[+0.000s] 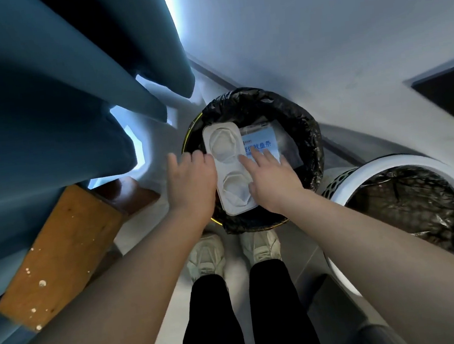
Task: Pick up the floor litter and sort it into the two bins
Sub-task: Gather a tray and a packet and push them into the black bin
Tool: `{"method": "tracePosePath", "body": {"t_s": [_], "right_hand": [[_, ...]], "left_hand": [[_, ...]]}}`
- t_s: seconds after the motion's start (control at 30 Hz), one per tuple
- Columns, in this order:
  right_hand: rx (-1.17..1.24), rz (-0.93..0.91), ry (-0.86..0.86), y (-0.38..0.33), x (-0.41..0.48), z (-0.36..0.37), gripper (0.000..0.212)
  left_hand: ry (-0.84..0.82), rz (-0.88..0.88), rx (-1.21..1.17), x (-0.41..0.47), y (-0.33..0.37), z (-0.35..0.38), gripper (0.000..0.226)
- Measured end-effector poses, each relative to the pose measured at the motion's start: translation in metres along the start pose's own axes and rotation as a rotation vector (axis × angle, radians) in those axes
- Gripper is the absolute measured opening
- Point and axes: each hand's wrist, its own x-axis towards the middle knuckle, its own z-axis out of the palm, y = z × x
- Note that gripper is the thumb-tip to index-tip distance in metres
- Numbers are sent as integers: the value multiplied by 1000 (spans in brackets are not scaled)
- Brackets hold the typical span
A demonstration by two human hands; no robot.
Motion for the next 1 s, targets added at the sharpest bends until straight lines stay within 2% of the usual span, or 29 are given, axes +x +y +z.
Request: {"method": "tracePosePath", "body": {"t_s": [0.07, 0.17, 0.33, 0.43, 0.6, 0.7, 0.77, 0.87, 0.93, 1.0], "right_hand": [[10, -49, -17, -7, 0, -1, 70], [26, -54, -33, -14, 3, 2, 72], [32, -60, -64, -18, 7, 6, 70], [55, -60, -75, -17, 6, 8, 71], [50, -32, -108, -16, 3, 6, 69], [48, -11, -123, -17, 2, 7, 66], [55, 2, -136, -18, 3, 9, 65], [58, 16, -151, -20, 7, 14, 64], [79, 12, -126, -20, 9, 15, 63], [111, -14, -66, -22, 11, 14, 62]], "left_hand": [[-96, -87, -59, 4, -4, 1, 30], [-178, -176, -114, 13, -2, -1, 25], [-277, -188, -197, 22, 2, -8, 16], [-161, -267, -407, 16, -4, -4, 10], [144, -445, -1036, -12, -26, 1, 10], [238, -587, -1182, -29, -42, 12, 13], [180, -708, -1275, -31, -51, 35, 14], [6, -819, -1319, -24, -56, 64, 12], [-83, -835, -1318, -15, -53, 67, 22], [-48, -764, -1325, -3, -49, 58, 38]]}}
